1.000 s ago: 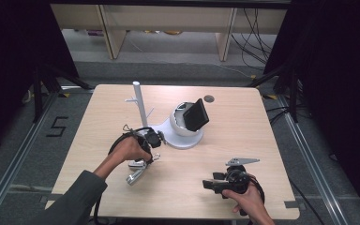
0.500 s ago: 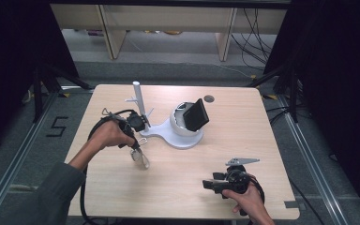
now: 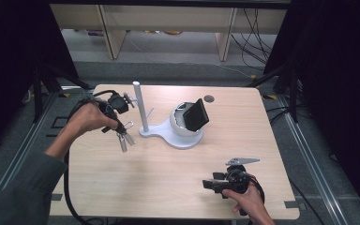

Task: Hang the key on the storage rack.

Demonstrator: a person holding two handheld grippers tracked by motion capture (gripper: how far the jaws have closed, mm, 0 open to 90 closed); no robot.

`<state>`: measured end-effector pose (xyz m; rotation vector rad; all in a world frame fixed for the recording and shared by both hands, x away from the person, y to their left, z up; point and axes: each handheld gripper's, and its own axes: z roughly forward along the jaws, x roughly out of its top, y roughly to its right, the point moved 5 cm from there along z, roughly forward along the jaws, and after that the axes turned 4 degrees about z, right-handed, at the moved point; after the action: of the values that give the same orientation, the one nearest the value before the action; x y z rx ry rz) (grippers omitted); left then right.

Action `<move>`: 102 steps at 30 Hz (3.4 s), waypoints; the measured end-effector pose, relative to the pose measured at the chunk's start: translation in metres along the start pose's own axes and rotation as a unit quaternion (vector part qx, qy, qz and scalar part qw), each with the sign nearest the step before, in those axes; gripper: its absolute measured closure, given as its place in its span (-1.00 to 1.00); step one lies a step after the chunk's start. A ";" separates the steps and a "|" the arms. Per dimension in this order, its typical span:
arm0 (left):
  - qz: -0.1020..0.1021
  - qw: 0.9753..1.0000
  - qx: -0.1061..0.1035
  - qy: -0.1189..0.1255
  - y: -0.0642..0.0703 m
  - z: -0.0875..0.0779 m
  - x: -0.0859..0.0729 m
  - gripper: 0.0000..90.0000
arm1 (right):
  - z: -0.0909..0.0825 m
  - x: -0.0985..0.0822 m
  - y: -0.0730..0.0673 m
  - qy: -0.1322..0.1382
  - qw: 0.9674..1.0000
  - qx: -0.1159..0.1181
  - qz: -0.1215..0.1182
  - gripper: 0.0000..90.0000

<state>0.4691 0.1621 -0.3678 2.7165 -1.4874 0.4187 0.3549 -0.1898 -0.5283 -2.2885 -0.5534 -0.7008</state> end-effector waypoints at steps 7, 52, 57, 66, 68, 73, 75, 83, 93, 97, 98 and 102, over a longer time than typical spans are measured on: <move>-0.018 1.000 0.016 0.006 -0.015 -0.019 -0.002 0.67 | 0.001 0.000 0.000 0.001 1.000 0.006 0.000 -0.26; -0.062 0.997 0.038 0.019 -0.051 -0.011 0.038 0.67 | 0.000 0.001 0.000 0.000 1.000 0.008 -0.006 -0.26; -0.061 0.997 0.040 0.016 -0.051 -0.007 0.041 0.67 | -0.001 0.001 0.000 0.000 1.000 0.008 -0.006 -0.26; -0.070 0.996 0.044 0.023 -0.051 -0.007 0.039 0.60 | 0.000 0.001 0.000 0.000 1.000 0.008 -0.006 -0.26; -0.070 0.996 0.046 0.023 -0.052 -0.008 0.036 0.59 | -0.001 0.001 -0.001 -0.001 1.000 0.008 -0.007 -0.26; -0.077 0.996 0.044 0.029 -0.053 -0.012 0.027 0.58 | -0.001 0.001 0.000 0.002 1.000 0.006 -0.005 -0.26; -0.081 0.995 0.042 0.035 -0.053 -0.013 0.025 0.57 | -0.001 0.001 0.000 0.000 1.000 0.005 -0.004 -0.26; -0.071 0.995 0.046 0.045 -0.048 -0.014 0.013 0.42 | 0.000 0.001 0.001 0.001 1.000 0.006 -0.004 -0.26; -0.064 0.996 0.030 0.058 -0.040 -0.002 -0.002 0.23 | -0.001 0.002 0.001 0.004 1.000 0.001 -0.005 -0.26; -0.058 0.996 0.030 0.061 -0.037 0.000 -0.005 0.17 | -0.001 0.002 0.002 0.003 1.000 0.001 -0.004 -0.26; -0.057 0.996 0.025 0.060 -0.034 0.001 -0.008 0.16 | -0.001 0.002 0.002 0.004 1.000 0.001 -0.003 -0.26; -0.053 0.996 0.016 0.070 -0.026 0.003 -0.012 0.08 | -0.001 0.002 0.002 0.003 1.000 0.001 -0.003 -0.26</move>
<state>0.4851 0.1853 -0.3709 2.7108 -1.3067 0.6190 0.3569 -0.1910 -0.5277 -2.2830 -0.5583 -0.7110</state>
